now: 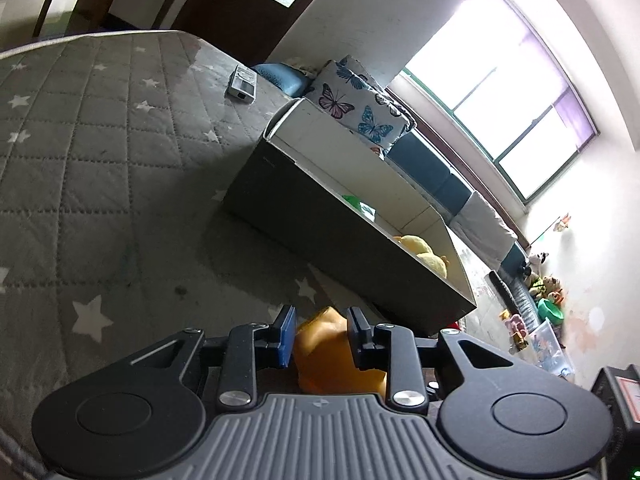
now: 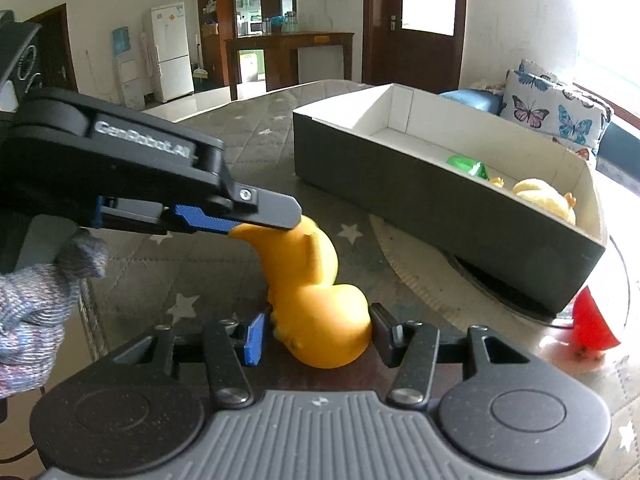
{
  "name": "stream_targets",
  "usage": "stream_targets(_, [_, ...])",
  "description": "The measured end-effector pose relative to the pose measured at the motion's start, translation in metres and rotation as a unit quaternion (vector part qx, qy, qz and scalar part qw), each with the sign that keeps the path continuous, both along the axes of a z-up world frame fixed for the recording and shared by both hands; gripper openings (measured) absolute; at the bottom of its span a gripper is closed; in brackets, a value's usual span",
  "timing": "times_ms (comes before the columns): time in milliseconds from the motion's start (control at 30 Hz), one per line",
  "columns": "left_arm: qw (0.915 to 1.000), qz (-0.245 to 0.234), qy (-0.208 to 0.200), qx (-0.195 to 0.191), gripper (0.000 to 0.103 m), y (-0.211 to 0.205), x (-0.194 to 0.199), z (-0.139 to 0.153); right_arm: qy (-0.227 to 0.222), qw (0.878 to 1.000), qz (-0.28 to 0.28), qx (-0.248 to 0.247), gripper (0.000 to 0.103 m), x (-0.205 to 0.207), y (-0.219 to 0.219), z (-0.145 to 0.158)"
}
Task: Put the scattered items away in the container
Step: 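Close the right tool on the orange duck while the left tool pinches its head, then lift the orange duck with both tools over the box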
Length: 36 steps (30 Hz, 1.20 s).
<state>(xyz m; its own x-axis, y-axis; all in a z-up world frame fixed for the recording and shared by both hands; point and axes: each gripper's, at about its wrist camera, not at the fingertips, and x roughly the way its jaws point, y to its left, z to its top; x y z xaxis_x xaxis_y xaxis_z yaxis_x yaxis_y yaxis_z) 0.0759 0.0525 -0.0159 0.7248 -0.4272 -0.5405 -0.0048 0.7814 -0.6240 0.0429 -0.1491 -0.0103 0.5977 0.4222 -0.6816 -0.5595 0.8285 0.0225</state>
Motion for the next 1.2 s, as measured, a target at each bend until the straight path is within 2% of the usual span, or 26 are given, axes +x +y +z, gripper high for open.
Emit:
stream_targets(200, [0.9982, 0.022, 0.033, -0.044, 0.032, 0.009, -0.007, -0.006, -0.003, 1.000, 0.004, 0.001, 0.053, -0.005, -0.001, -0.002])
stream_targets(367, [0.9964, 0.021, 0.038, -0.073, 0.034, 0.003, -0.005, -0.007, -0.004, 1.000, 0.007, 0.004, 0.052, -0.007, -0.002, -0.001])
stream_targets(633, [0.9961, 0.044, 0.051, -0.056, 0.038, -0.002, 0.006, -0.008, -0.008, 1.000, 0.019, 0.008, 0.051, -0.010, -0.002, 0.000])
stream_targets(967, [0.9959, 0.039, 0.057, -0.059, 0.044, -0.006, 0.018, -0.013, -0.030, 0.999, 0.027, -0.002, 0.050, -0.006, 0.006, 0.002])
stream_targets(1200, [0.9968, 0.015, 0.061, -0.049, 0.047, -0.010, 0.029, -0.015, -0.030, 0.999, 0.023, -0.007, 0.047, 0.001, 0.009, -0.002])
